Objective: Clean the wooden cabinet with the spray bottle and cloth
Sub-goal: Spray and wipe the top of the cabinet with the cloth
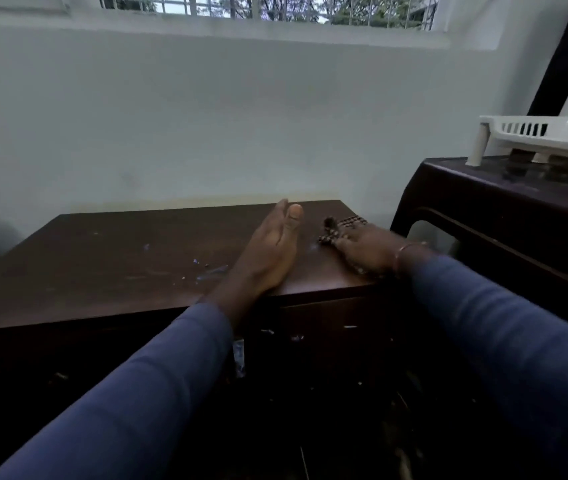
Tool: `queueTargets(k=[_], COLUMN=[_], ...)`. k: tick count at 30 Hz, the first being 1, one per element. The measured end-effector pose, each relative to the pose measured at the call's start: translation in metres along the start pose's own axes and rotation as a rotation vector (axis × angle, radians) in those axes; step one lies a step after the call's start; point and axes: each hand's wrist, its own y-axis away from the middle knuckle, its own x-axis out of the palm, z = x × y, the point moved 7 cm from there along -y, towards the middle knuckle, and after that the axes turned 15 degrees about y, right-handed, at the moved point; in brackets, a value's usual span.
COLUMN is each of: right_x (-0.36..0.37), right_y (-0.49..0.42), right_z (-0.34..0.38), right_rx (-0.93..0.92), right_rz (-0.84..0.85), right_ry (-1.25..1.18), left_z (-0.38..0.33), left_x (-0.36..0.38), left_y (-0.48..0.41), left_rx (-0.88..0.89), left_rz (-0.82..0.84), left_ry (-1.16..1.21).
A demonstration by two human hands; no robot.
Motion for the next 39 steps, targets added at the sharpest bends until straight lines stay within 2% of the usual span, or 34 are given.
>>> queueTargets(k=[3, 4, 7, 8, 11, 13, 15, 17, 19, 20, 23, 24, 27, 28, 32, 35, 37, 39], right_x=[0.005, 0.005, -0.003, -0.005, 0.000, -0.005, -0.002, 0.002, 0.007, 0.003, -0.005, -0.004, 0.005, 0.003, -0.007, -0.005, -0.010, -0.009], right_y=[0.007, 0.002, -0.010, -0.008, 0.011, 0.001, -0.010, -0.007, 0.010, 0.012, -0.001, 0.000, 0.016, 0.016, -0.003, 0.014, 0.013, 0.004], right_z=[0.040, 0.033, 0.007, 0.014, 0.047, 0.016, -0.009, 0.007, 0.028, 0.021, -0.011, -0.003, 0.040, 0.036, 0.013, 0.057, 0.043, 0.008], right_rx=[-0.248, -0.231, 0.049, 0.034, -0.231, -0.174, 0.001, -0.011, -0.164, -0.168, 0.042, 0.039, -0.207, -0.227, 0.004, -0.163, -0.164, 0.033], right_rz=[-0.008, 0.003, 0.016, 0.006, 0.005, -0.005, -0.020, 0.001, 0.014, 0.006, -0.019, -0.017, -0.010, -0.010, 0.007, 0.016, -0.003, 0.026], right_ry=[0.011, -0.008, 0.078, 0.093, 0.023, 0.030, 0.107, 0.095, 0.031, -0.020, -0.026, 0.009, -0.002, -0.032, 0.068, 0.037, -0.021, 0.019], left_z=[-0.002, -0.001, 0.002, 0.000, 0.001, 0.002, 0.001, -0.001, -0.001, -0.001, 0.001, 0.002, 0.003, 0.005, 0.010, 0.011, 0.012, 0.005], left_x=[0.002, 0.002, 0.002, 0.001, -0.003, -0.006, -0.005, -0.005, -0.005, -0.005, -0.004, -0.004, -0.006, -0.006, -0.009, -0.013, -0.012, -0.001], left_y=[-0.001, -0.002, 0.000, 0.001, 0.002, 0.002, 0.002, 0.003, 0.004, 0.002, 0.002, 0.001, 0.000, -0.002, -0.004, -0.006, -0.007, -0.001], left_rx=[0.010, 0.005, -0.020, -0.023, -0.057, -0.076, -0.082, -0.078, -0.084, -0.081, -0.092, -0.092, -0.094, -0.095, -0.105, -0.104, -0.091, -0.064], left_rz=[0.005, 0.012, 0.003, -0.008, -0.036, -0.050, -0.057, -0.060, -0.053, -0.048, -0.040, -0.043, -0.063, -0.064, -0.064, -0.090, -0.063, 0.010], left_ry=[-0.026, -0.025, -0.027, -0.021, 0.010, 0.035, 0.040, 0.024, 0.034, 0.049, 0.050, 0.046, 0.050, 0.065, 0.069, 0.078, 0.035, -0.039])
